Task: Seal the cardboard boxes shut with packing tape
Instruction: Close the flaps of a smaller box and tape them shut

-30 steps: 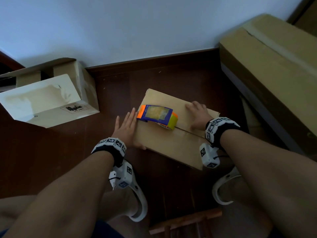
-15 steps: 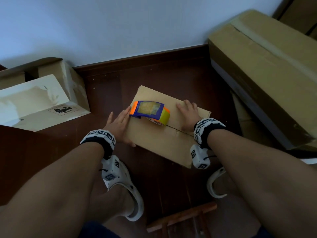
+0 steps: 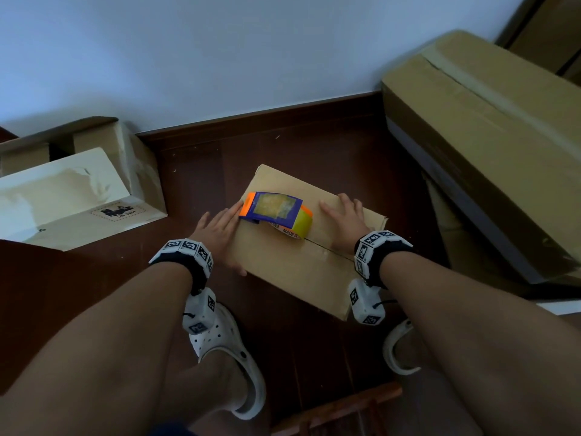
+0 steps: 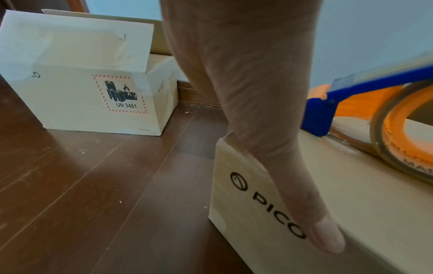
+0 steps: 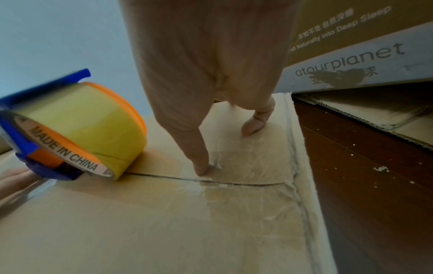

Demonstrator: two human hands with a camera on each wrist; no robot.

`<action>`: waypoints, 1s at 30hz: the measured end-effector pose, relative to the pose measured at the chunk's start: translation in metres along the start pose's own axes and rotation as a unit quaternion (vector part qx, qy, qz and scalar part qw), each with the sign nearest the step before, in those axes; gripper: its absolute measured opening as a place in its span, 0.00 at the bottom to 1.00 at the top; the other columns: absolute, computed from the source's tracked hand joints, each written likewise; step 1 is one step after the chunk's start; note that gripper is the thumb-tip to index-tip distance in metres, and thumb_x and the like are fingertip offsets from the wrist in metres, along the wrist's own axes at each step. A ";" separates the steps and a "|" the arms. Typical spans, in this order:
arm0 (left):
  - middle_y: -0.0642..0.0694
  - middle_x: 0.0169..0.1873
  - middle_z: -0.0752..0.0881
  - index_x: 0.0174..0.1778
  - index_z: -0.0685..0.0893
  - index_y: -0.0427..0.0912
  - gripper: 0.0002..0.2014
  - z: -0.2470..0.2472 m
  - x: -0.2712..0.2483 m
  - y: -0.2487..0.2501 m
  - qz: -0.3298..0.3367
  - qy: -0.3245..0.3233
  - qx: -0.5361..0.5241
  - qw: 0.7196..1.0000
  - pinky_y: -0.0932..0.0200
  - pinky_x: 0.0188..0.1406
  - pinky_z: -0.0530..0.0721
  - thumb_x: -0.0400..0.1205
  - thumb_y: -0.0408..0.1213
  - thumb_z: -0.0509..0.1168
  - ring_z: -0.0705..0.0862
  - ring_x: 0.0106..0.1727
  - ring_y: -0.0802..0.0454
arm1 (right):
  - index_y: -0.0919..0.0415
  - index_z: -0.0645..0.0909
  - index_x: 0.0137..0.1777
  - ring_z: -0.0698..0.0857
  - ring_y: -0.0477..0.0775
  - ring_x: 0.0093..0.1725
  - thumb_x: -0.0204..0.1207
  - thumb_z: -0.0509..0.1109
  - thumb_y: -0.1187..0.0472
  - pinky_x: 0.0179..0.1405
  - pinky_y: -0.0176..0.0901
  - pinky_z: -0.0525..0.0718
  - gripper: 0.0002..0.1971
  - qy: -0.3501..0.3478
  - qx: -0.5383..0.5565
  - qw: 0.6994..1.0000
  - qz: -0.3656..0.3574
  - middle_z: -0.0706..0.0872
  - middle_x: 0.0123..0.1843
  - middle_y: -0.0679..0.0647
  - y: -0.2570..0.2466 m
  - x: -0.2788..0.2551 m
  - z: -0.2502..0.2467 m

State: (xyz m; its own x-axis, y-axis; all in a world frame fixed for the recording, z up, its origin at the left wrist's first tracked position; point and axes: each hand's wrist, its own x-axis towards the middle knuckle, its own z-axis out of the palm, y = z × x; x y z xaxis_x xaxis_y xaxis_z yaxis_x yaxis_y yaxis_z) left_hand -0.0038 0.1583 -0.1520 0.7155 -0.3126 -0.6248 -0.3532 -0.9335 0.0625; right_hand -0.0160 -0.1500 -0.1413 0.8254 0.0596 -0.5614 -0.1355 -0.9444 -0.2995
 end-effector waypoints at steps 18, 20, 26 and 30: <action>0.60 0.74 0.17 0.77 0.18 0.54 0.75 -0.011 -0.003 0.007 -0.027 -0.058 0.014 0.998 0.28 0.80 0.47 0.56 0.77 0.71 0.54 0.84 0.53 | 0.65 0.81 0.62 0.82 0.61 0.61 0.82 0.52 0.35 0.54 0.46 0.78 0.34 -0.006 0.073 0.996 -0.055 0.84 0.59 0.59 -0.097 0.023 -0.065; 0.60 0.74 0.17 0.76 0.18 0.53 0.75 -0.011 -0.003 0.006 -0.024 -0.059 0.016 0.998 0.28 0.80 0.47 0.56 0.77 0.70 0.53 0.84 0.52 | 0.64 0.79 0.65 0.82 0.59 0.60 0.80 0.54 0.32 0.50 0.44 0.75 0.36 -0.061 0.030 0.996 -0.051 0.83 0.61 0.59 -0.117 0.026 -0.064; 0.56 0.74 0.16 0.77 0.18 0.51 0.75 -0.008 0.002 0.003 -0.017 -0.057 0.029 0.998 0.31 0.81 0.51 0.56 0.78 0.69 0.51 0.84 0.51 | 0.66 0.81 0.57 0.80 0.56 0.46 0.80 0.58 0.35 0.45 0.44 0.75 0.31 -0.119 0.016 0.992 -0.045 0.82 0.48 0.58 -0.113 0.029 -0.043; 0.56 0.74 0.16 0.77 0.18 0.51 0.75 -0.008 0.003 0.002 -0.013 -0.064 0.030 0.997 0.33 0.81 0.53 0.56 0.78 0.70 0.51 0.84 0.51 | 0.67 0.81 0.59 0.82 0.56 0.47 0.80 0.60 0.36 0.44 0.43 0.75 0.31 -0.115 0.028 0.992 -0.046 0.83 0.50 0.59 -0.111 0.023 -0.040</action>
State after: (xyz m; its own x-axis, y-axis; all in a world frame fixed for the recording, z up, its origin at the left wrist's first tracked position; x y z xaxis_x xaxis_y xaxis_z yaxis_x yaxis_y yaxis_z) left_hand 0.0027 0.1542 -0.1472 0.6435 -0.2601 -0.7199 -0.3736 -0.9276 0.0011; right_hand 0.0404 -0.0567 -0.0898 0.6893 0.2233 -0.6892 -0.1007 -0.9126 -0.3964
